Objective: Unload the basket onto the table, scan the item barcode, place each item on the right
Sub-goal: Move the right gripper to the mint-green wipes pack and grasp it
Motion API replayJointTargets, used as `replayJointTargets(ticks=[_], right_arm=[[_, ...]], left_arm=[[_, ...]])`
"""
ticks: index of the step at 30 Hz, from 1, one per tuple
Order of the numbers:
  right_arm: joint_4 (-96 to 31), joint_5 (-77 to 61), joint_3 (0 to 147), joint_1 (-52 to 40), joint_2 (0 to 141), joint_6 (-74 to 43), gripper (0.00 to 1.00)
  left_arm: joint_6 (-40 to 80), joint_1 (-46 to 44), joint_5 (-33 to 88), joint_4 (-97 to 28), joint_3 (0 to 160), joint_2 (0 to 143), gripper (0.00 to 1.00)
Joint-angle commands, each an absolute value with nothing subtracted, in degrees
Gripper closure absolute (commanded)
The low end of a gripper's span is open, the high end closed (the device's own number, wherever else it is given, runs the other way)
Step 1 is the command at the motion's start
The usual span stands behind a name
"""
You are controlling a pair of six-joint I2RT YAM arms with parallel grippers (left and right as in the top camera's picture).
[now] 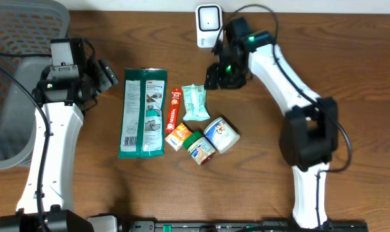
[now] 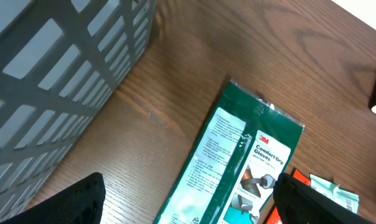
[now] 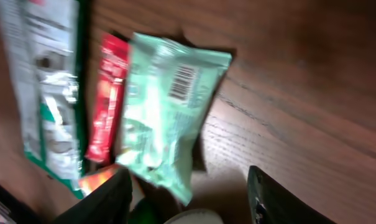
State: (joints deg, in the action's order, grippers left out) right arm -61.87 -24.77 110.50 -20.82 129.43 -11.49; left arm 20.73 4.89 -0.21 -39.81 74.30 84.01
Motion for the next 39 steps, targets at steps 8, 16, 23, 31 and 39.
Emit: replayJointTargets(ticks=[8,16,23,31,39], right_arm=[[-63.59,-31.09,110.39,-18.11,132.25,-10.04,0.50],[-68.10,-37.58,108.51,-13.58,132.33,-5.52,0.54],[-59.99,-45.65,99.18,-10.61,132.33,-5.06,0.46],[-45.63,-49.63,91.61,-12.51,132.33,-8.38,0.45],[-40.16,-49.58,91.15,-15.79,132.33,-10.66,0.47]], left_arm=[[13.80,4.19,20.91,-33.32,74.19,84.95,0.14],[13.78,-4.56,26.55,-37.58,72.38,91.90,0.93],[15.22,-11.40,22.63,-32.08,72.38,99.92,0.93],[16.16,-11.94,23.42,-28.75,72.38,106.10,0.92],[16.14,-14.61,23.35,-26.33,72.38,112.05,0.93]])
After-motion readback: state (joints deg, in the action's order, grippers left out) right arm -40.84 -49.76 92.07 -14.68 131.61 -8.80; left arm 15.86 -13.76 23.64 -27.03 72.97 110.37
